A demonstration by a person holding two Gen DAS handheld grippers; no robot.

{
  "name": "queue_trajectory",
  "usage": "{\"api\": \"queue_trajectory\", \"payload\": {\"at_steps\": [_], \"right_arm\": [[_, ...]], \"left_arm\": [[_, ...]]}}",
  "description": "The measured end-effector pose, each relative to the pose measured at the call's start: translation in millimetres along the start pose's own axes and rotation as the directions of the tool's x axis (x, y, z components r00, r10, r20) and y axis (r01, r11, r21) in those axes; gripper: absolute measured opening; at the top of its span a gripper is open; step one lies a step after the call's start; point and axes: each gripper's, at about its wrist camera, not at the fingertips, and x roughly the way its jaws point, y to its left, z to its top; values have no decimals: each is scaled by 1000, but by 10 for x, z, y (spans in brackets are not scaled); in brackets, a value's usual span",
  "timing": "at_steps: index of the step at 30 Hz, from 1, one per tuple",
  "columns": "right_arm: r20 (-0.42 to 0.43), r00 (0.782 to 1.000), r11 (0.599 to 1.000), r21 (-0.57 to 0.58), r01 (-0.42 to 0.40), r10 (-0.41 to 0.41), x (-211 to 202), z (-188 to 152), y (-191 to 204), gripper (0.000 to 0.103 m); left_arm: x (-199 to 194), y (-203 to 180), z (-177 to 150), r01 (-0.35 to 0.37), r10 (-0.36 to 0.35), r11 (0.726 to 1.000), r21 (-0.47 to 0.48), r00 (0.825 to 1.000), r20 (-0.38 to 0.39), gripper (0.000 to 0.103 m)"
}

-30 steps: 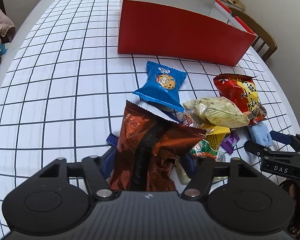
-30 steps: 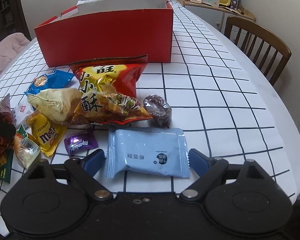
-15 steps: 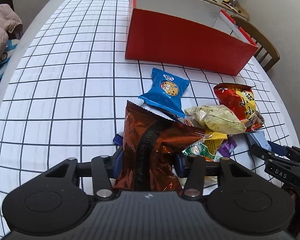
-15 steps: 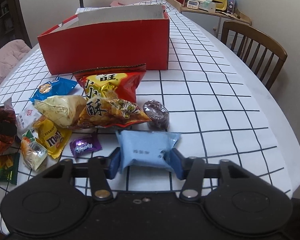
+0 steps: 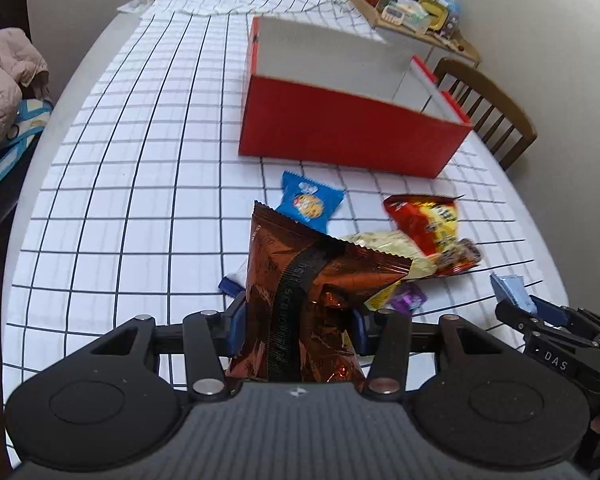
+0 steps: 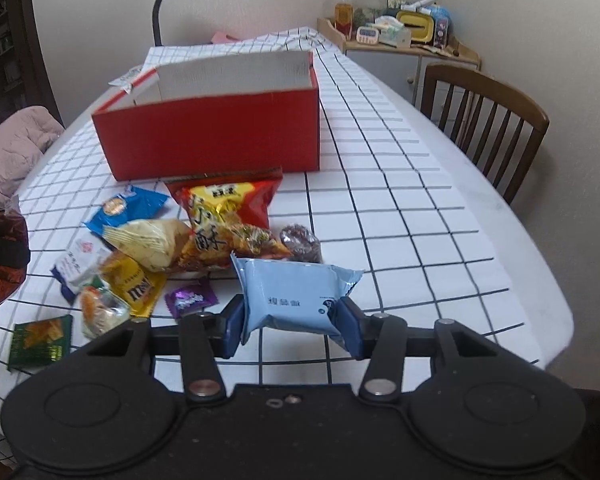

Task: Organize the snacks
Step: 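Lift the brown-orange wrapper with the left tool while the right tool carries the blue packet over the box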

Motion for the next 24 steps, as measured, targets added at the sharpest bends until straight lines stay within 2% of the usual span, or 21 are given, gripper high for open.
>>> {"api": "queue_trajectory", "payload": {"at_steps": [14, 24], "right_arm": [[131, 989, 992, -113, -48, 63, -468, 603, 203, 48], [175, 980, 983, -174, -62, 93, -339, 1191, 225, 48]], "left_arm": [[-437, -321, 345, 28, -32, 998, 56, 997, 72, 48], [-363, -523, 870, 17, -24, 998, 67, 994, 107, 48]]}}
